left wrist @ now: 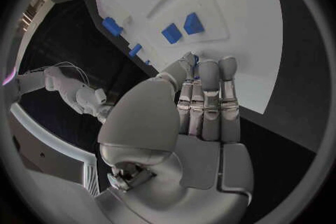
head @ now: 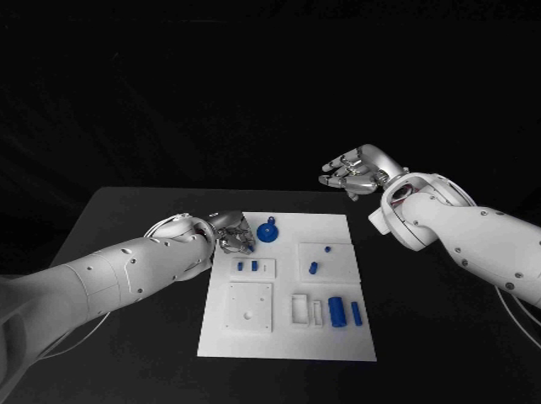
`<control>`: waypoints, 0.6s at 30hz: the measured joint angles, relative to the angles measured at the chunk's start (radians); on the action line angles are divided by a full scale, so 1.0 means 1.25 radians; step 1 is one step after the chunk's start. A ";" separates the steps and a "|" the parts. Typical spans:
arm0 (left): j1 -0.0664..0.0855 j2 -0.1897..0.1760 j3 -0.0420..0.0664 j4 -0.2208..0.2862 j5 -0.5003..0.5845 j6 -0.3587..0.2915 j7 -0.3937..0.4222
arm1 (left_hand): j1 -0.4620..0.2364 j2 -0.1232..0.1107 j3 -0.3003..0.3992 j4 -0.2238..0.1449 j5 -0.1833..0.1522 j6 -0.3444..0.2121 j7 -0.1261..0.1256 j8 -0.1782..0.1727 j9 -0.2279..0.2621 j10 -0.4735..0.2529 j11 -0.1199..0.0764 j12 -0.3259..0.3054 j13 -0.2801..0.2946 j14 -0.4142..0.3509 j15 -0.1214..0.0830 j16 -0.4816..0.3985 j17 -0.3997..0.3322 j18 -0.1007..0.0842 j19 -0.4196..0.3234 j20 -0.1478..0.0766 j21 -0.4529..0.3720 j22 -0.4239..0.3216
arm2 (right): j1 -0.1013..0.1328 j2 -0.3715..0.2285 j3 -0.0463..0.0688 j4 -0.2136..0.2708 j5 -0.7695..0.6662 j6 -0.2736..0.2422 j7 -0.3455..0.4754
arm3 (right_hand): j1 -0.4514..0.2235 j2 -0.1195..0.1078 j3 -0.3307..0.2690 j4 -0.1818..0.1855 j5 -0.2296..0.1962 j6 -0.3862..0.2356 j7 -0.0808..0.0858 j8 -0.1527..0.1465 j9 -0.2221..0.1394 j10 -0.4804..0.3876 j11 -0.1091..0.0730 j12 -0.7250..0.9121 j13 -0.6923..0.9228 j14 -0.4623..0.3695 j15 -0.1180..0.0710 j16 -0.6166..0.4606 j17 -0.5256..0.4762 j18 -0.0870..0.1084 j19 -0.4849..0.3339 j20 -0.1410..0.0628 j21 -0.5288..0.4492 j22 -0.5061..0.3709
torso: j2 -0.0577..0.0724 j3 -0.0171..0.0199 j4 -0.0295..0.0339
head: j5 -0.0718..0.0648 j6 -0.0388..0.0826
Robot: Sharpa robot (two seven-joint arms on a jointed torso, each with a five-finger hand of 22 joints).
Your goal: Assemble the parts on the task board
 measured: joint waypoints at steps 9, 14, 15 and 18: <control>0.001 0.001 -0.004 -0.001 -0.005 0.004 -0.003 | 0.001 -0.001 -0.002 -0.002 0.000 -0.001 -0.001 0.000 0.000 0.000 0.000 0.000 0.000 0.000 0.000 0.000 0.000 -0.003 0.000 0.000 0.000 0.000 | 0.000 -0.001 0.000 0.000 0.001 0.000 0.001 | 0.000 0.000 0.000 0.000 0.000 0.000 0.000 0.000 0.000 0.000 0.000 0.000 0.000 0.000 0.000 0.000 0.000 0.000 0.000 0.000 0.000 0.000 | 0.000 -0.0002 0.0005 | -0.001 -0.001; 0.003 0.004 -0.011 -0.002 -0.011 0.003 -0.003 | 0.001 -0.001 -0.002 -0.002 0.000 -0.001 -0.001 -0.003 0.000 0.000 0.000 0.000 0.000 0.000 0.000 0.000 0.000 -0.003 0.000 0.000 0.000 0.000 | 0.000 -0.001 0.000 0.000 0.001 0.000 0.001 | 0.000 0.000 0.000 0.000 0.000 0.000 0.000 0.000 0.000 0.000 0.000 0.000 0.000 0.000 0.000 0.000 0.000 0.001 0.000 0.000 0.000 0.000 | 0.000 -0.0006 0.0005 | -0.002 -0.002; 0.004 0.005 -0.012 -0.003 -0.013 0.002 -0.003 | 0.001 -0.001 -0.002 -0.002 0.000 -0.002 -0.001 -0.003 0.000 0.000 0.000 0.000 0.000 0.000 0.000 0.000 0.000 -0.003 0.000 0.000 0.000 0.000 | 0.000 -0.001 0.000 0.000 0.001 0.000 0.001 | 0.000 0.000 0.000 0.000 0.000 0.000 0.000 0.000 0.000 0.000 0.000 0.000 0.000 0.000 0.000 0.000 0.000 0.002 0.000 0.000 0.000 0.000 | 0.000 -0.0008 0.0005 | -0.002 -0.002; 0.005 0.007 -0.017 -0.003 -0.020 -0.001 -0.003 | 0.001 -0.001 -0.003 -0.003 0.000 -0.003 -0.002 -0.003 0.000 0.000 0.000 0.000 0.000 0.000 0.000 0.000 0.000 -0.004 0.000 0.000 0.000 0.000 | 0.000 -0.001 0.000 0.000 0.002 0.000 0.001 | -0.002 -0.002 0.003 0.000 0.000 0.000 0.000 0.000 0.000 0.000 0.000 0.000 0.000 0.000 0.000 0.000 0.000 0.007 0.000 0.000 -0.002 0.000 | 0.000 -0.0007 0.0005 | -0.002 -0.002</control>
